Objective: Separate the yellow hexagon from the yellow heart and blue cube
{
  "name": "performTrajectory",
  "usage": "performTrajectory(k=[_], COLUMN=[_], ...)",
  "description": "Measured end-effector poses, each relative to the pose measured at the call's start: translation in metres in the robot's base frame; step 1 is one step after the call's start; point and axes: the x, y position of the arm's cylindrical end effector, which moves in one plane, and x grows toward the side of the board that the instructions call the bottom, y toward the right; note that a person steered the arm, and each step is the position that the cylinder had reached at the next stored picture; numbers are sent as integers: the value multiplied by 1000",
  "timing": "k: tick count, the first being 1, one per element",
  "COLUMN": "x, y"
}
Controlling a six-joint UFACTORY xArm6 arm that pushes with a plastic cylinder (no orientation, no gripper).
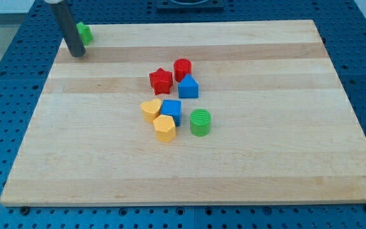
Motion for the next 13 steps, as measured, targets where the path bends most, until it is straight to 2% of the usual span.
performTrajectory(k=[1, 2, 3, 7, 8, 9, 10, 13], x=[23, 27, 54, 241, 267, 262, 241, 215], y=[5, 2, 8, 113, 171, 227, 251, 191])
